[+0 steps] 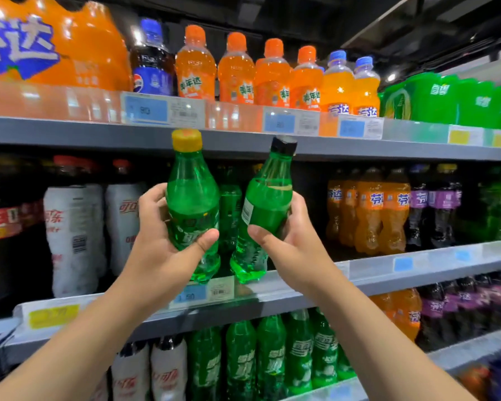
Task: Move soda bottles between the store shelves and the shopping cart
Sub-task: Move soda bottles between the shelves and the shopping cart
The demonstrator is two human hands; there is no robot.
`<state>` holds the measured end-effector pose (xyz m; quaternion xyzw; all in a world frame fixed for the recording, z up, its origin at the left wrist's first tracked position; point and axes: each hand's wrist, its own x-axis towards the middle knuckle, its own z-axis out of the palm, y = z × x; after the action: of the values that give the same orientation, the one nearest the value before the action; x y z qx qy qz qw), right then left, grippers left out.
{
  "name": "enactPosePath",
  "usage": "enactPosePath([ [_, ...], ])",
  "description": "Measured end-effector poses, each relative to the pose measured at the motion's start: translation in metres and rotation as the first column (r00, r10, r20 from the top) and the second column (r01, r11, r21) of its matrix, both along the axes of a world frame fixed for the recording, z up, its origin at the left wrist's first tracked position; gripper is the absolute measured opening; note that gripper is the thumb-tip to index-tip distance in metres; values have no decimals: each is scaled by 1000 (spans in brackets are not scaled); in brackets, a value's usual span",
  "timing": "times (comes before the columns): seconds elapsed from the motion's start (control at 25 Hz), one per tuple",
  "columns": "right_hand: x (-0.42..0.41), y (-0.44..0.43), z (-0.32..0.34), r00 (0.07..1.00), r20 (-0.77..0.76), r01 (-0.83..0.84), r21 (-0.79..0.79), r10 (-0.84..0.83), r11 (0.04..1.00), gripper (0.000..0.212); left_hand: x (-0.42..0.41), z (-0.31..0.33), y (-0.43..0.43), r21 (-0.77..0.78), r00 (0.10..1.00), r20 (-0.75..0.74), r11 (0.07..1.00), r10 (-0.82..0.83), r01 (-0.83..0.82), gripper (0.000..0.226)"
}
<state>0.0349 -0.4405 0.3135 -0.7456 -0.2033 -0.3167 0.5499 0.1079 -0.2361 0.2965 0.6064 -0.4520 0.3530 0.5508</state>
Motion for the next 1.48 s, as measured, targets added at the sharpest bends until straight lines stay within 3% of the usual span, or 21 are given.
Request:
enactPosePath([
  [0.2,12,-23,4,998,-1,-64,8,64,998,52,13,2,-12,-71,996,-29,993,88,-90,70],
  [0.4,29,-36,0,999,14,-29,-24,29,999,56,20,-1,-21,-7,985,0,985,171,-171,69],
  [0.52,41,-43,-10,998,-56,-13,-72,9,997,56,20,-9,-24,55,971,-82,973,226,-222,67],
  [0.68,54,-45,-17,980,-182,49,-175,-81,983,75,20,-14,-25,169,909,-232,935,345,-312,83],
  [0.88,66,-48,-11,944,-249,156,-241,-217,958,45,22,-9,-25,255,802,-342,870,490,-422,60],
  [0.96,73,-50,-9,921,-250,215,-312,-299,925,58,28,-7,-28,258,749,-385,842,539,-473,58],
  [1.04,81,-50,-8,902,-297,215,-322,-314,922,95,37,-4,-30,259,687,-439,813,579,-521,65],
  [1.08,86,-51,-9,899,-315,204,-313,-304,928,102,41,-3,-30,266,663,-458,802,593,-534,73],
  [1.2,100,-55,-12,904,-332,177,-279,-268,944,102,50,-2,-32,278,658,-471,807,588,-522,88],
  [1.48,115,-62,-12,912,-343,152,-234,-227,960,106,65,6,-52,307,621,-559,832,550,-461,99],
])
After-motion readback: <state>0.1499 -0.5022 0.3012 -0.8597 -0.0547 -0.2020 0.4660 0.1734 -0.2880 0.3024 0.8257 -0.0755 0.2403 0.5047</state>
